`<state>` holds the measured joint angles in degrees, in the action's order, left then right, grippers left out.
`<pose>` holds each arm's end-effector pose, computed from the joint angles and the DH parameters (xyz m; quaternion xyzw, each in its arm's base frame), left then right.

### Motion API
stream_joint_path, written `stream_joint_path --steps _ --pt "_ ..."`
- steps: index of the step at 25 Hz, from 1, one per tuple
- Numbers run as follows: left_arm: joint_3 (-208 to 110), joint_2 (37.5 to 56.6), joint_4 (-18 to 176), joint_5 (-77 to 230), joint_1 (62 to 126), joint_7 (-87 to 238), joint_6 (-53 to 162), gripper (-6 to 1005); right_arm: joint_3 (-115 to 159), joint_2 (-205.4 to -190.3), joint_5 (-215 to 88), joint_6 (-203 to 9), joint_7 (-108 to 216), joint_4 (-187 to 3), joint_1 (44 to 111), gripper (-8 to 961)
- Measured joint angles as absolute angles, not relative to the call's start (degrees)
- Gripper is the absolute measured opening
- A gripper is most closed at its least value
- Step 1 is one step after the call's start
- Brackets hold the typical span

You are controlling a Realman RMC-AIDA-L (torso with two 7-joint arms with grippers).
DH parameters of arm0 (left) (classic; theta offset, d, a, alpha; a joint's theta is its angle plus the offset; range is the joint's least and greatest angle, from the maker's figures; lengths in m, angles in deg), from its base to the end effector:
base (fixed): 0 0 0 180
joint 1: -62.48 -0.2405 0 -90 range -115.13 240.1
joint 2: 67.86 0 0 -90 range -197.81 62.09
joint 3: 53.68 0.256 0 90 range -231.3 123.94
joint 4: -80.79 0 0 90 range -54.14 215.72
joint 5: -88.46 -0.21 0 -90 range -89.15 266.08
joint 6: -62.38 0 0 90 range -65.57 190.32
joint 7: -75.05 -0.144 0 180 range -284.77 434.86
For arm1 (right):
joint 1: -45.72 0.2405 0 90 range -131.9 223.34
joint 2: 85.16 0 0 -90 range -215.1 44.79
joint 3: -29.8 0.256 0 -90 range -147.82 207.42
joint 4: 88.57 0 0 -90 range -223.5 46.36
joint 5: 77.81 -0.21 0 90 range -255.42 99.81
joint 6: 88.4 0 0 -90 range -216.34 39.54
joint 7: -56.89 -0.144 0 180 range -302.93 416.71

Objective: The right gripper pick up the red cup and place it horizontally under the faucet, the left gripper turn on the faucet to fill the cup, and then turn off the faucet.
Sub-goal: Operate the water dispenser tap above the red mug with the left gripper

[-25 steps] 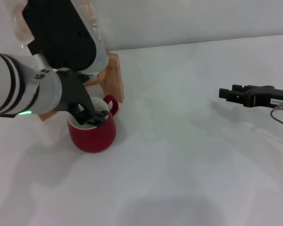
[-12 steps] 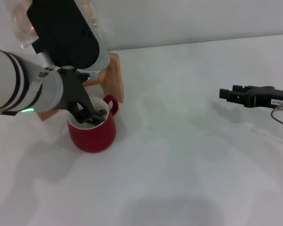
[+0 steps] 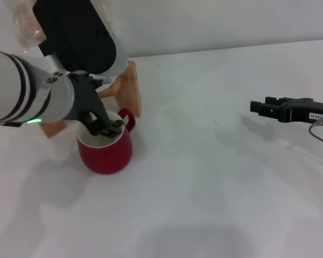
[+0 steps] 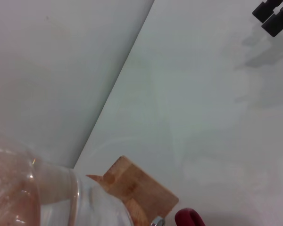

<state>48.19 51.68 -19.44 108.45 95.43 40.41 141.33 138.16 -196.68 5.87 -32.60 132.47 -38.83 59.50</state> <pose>-0.0784 0.3392 -0.0166 -0.9431 -0.0161 0.1657 0.2878 0.3170 0.3414 0.0443 -0.8145 0.4266 0.2420 0.3100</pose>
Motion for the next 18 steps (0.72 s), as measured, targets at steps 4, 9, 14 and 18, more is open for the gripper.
stream_joint_path --steps 4,9,14,18 --pt "48.2 51.62 -19.4 108.4 95.6 40.5 141.3 885 138.2 -196.62 5.9 -32.7 132.5 -38.8 59.5 547" --pt "48.2 51.59 -19.4 108.1 95.6 40.6 140.9 885 138.2 -196.6 5.9 -32.8 132.5 -38.8 59.5 547" --pt "48.2 51.63 -19.3 107.3 95.5 40.7 140.7 885 138.2 -196.6 5.9 -32.8 132.5 -38.8 59.4 547" --pt "48.2 51.65 -19.2 107.1 95.5 40.8 140.6 885 138.2 -196.6 5.9 -32.8 132.5 -38.8 59.4 547"
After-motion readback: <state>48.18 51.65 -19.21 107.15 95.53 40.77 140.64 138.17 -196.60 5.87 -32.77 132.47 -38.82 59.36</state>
